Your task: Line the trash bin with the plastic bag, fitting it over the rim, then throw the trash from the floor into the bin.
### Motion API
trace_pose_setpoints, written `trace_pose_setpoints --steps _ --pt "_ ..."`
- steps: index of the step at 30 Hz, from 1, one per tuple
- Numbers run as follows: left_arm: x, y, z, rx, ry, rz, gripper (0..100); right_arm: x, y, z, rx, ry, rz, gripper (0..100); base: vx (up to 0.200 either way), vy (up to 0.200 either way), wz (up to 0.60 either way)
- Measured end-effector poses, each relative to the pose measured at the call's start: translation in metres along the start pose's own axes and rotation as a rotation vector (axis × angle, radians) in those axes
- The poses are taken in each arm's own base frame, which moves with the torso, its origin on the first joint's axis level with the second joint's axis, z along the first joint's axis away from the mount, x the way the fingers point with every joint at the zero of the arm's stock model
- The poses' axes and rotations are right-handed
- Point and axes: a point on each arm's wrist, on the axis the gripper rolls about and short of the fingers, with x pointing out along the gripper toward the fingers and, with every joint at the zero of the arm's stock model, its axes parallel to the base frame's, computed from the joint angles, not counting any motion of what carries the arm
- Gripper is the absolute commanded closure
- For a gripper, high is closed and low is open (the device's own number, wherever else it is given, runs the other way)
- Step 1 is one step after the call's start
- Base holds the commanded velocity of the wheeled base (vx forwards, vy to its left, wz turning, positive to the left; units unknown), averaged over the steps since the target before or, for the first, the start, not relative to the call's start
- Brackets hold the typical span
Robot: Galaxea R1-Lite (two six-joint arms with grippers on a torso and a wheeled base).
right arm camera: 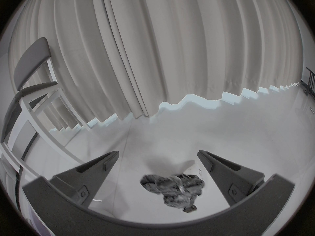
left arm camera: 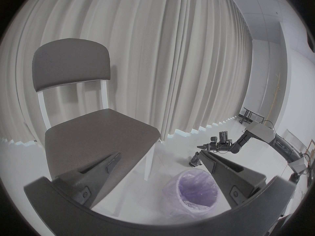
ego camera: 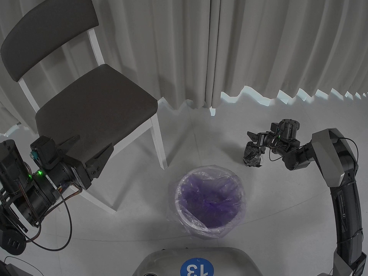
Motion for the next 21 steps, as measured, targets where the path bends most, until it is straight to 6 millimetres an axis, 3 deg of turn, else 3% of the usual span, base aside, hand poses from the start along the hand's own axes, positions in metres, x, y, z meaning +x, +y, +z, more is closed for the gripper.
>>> trace_pose_setpoints --steps 7,15,19,21 --pt "0.001 0.0 -0.001 -0.005 0.003 0.0 0 -0.001 -0.006 -0.005 -0.026 0.026 -0.012 0 0.0 0.0 0.0" --pt "0.0 -0.002 -0.002 -0.006 0.008 -0.016 0 -0.006 -0.03 -0.015 -0.079 0.087 -0.059 0 0.0 0.0 0.0" --pt "-0.001 -0.006 -0.001 0.006 -0.004 -0.035 0 -0.006 -0.033 -0.016 -0.077 0.089 -0.063 0 0.0 0.0 0.0" --pt "-0.001 -0.007 0.0 0.008 -0.02 -0.038 0 -0.007 -0.034 -0.015 -0.077 0.088 -0.065 0 0.0 -0.2 0.0"
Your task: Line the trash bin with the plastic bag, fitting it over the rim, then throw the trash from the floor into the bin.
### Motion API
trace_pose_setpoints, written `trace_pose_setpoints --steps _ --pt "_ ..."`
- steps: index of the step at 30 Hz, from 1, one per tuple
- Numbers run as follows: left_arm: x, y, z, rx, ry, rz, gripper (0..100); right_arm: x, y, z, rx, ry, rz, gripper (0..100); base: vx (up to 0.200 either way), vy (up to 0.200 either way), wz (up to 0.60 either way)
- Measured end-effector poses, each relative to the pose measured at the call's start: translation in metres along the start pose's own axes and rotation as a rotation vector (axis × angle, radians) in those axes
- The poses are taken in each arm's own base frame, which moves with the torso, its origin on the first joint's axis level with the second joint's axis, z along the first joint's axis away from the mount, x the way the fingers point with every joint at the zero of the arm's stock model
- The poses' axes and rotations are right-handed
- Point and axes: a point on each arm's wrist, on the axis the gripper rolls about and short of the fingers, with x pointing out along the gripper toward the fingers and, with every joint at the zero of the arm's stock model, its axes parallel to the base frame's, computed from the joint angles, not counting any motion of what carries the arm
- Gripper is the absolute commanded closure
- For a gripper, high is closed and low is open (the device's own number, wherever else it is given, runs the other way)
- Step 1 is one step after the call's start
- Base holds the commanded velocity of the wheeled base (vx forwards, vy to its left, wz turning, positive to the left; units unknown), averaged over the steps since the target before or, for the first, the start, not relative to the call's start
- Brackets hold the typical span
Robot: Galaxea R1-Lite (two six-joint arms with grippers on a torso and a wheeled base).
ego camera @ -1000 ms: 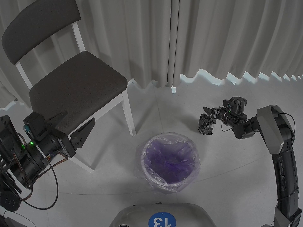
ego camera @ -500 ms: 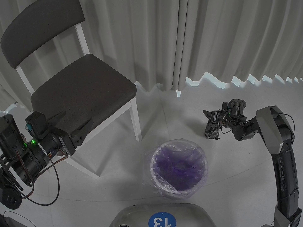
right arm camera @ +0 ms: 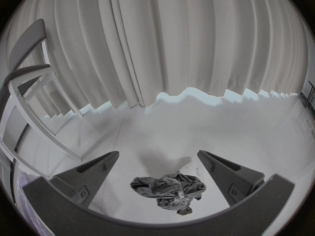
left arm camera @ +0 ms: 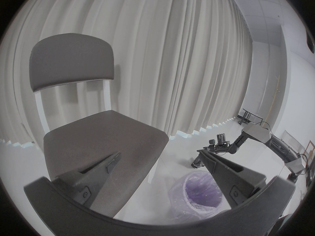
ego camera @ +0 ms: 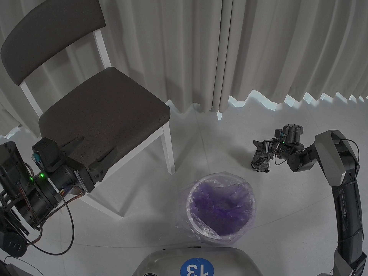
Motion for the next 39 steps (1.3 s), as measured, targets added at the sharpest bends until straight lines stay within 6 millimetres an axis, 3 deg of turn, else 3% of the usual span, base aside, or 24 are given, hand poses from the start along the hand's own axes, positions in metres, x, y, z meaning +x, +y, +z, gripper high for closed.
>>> trace_pose_setpoints --steps 10,23,39 --pt "0.002 0.001 -0.002 -0.005 0.006 0.016 0 -0.001 -0.001 -0.002 0.002 0.007 -0.002 0 0.0 -0.2 0.0" --pt "0.003 0.001 -0.005 -0.012 0.018 0.011 0 0.001 0.001 -0.004 -0.002 0.005 0.003 0 0.0 0.0 0.0" --pt "0.005 0.001 -0.006 -0.011 0.027 0.007 0 0.009 0.026 -0.016 -0.015 -0.007 0.051 0 0.0 0.0 0.0"
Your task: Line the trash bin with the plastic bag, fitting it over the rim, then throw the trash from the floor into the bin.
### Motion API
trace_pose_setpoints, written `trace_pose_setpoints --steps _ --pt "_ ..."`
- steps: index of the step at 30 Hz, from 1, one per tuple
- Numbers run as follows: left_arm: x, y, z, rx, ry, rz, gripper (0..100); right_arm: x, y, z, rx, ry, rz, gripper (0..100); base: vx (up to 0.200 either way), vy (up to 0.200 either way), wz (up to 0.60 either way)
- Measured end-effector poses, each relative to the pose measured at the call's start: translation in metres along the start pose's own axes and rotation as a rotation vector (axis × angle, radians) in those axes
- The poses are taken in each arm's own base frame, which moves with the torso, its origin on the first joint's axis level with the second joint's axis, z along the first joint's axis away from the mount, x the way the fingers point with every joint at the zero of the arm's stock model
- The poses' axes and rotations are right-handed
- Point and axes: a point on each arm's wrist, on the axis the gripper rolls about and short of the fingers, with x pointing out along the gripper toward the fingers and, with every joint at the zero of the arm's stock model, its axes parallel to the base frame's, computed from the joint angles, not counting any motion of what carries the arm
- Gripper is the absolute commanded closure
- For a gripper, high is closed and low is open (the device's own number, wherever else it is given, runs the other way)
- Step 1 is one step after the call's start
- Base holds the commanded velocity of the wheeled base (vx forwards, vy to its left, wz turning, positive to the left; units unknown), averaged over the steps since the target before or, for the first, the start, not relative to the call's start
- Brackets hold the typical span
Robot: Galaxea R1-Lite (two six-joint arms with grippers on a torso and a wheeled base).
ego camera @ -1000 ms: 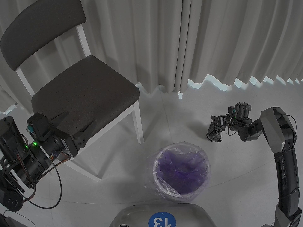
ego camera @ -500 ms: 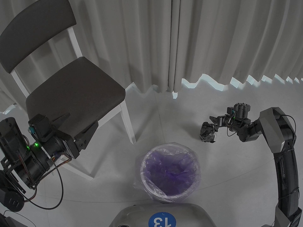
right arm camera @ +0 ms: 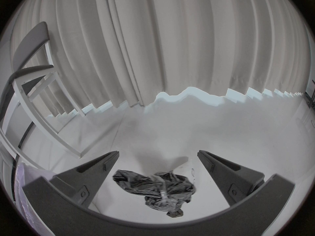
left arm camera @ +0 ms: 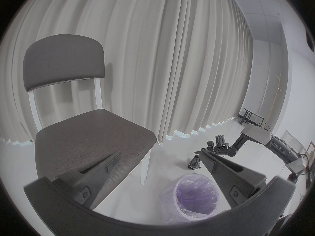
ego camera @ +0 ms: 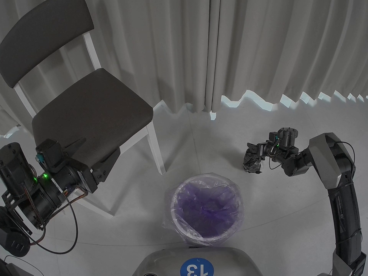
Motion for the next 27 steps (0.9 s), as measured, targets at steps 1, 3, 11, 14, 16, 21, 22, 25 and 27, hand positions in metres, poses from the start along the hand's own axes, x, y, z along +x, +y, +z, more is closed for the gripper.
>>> trace_pose_setpoints --steps 1,3,11,14,16,21,22,25,27 --pt "0.0 0.0 0.0 0.0 -0.001 0.0 0 0.001 0.001 -0.002 -0.002 0.004 0.002 0 0.0 0.0 0.0" --pt "0.0 0.0 0.0 0.0 -0.006 0.0 0 0.002 0.003 -0.005 -0.003 0.007 0.007 0 0.0 0.0 0.0" --pt "0.001 0.0 0.0 0.0 -0.017 -0.003 0 0.005 0.008 -0.013 -0.004 0.023 0.015 0 0.0 0.0 0.0" --pt "0.002 -0.001 0.0 0.0 -0.014 -0.004 0 0.005 0.007 -0.015 -0.003 0.028 0.015 0 0.0 0.0 0.0" --pt "0.002 -0.001 -0.001 0.0 -0.012 -0.004 0 0.006 0.009 -0.018 -0.004 0.032 0.018 0 0.0 0.0 0.0" --pt "0.002 -0.001 -0.001 0.0 -0.01 -0.005 0 0.009 0.012 -0.024 -0.005 0.04 0.025 0 0.0 0.0 0.0" --pt "0.002 -0.001 -0.001 0.0 -0.009 -0.005 0 0.01 0.012 -0.025 -0.005 0.04 0.024 0 0.0 0.0 0.0" --pt "0.002 -0.001 -0.002 0.002 -0.009 -0.005 0 0.012 0.011 -0.027 -0.005 0.04 0.023 0 0.0 0.0 0.0" --pt "0.002 -0.001 -0.002 0.003 -0.009 -0.004 0 0.013 0.011 -0.028 -0.004 0.045 0.023 0 0.0 0.0 0.0"
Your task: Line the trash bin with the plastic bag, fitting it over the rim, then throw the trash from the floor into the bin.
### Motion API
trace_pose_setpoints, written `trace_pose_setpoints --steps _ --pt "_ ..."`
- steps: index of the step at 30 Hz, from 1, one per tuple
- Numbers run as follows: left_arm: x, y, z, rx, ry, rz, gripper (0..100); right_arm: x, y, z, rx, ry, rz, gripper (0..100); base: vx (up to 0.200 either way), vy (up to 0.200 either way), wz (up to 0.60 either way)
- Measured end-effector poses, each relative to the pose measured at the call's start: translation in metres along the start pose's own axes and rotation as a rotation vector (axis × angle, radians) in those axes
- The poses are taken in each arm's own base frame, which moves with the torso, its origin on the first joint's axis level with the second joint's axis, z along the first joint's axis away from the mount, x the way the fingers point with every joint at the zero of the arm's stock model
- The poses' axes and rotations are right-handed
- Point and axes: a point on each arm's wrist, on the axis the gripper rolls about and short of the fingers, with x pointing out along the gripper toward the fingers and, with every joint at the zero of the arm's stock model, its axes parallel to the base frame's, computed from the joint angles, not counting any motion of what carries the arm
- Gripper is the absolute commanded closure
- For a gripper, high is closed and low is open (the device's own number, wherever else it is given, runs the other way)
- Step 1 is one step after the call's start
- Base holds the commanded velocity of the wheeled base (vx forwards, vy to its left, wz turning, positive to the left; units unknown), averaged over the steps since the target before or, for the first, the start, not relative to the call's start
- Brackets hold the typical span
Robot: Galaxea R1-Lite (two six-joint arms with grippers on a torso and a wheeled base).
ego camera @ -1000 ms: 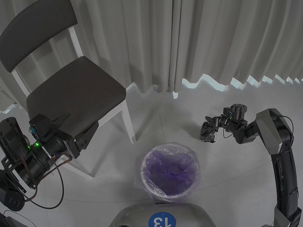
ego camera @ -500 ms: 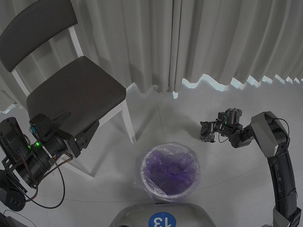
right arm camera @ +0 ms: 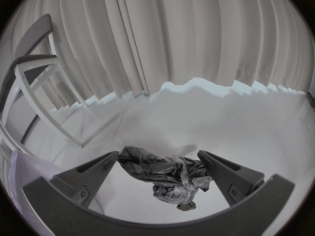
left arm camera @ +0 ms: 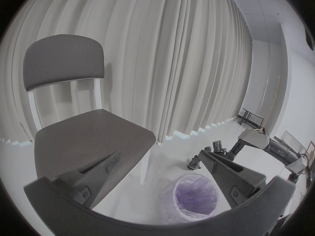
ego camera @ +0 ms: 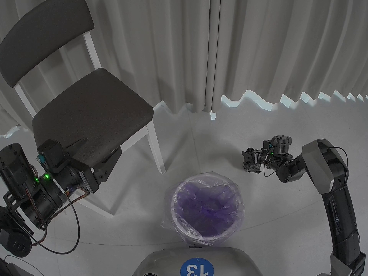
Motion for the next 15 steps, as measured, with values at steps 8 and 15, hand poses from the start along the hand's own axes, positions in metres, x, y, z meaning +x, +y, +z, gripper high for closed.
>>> trace_pose_setpoints --steps 8,15 --pt "-0.0003 0.0003 0.0001 0.001 -0.001 0.002 0 0.0017 -0.0033 -0.0042 0.0 0.005 -0.005 100 0.0 0.0 0.0" --pt "-0.0007 0.0 -0.0001 0.0 -0.001 -0.001 0 0.0032 -0.0051 -0.0065 -0.002 0.008 -0.007 100 0.0 0.0 0.0"
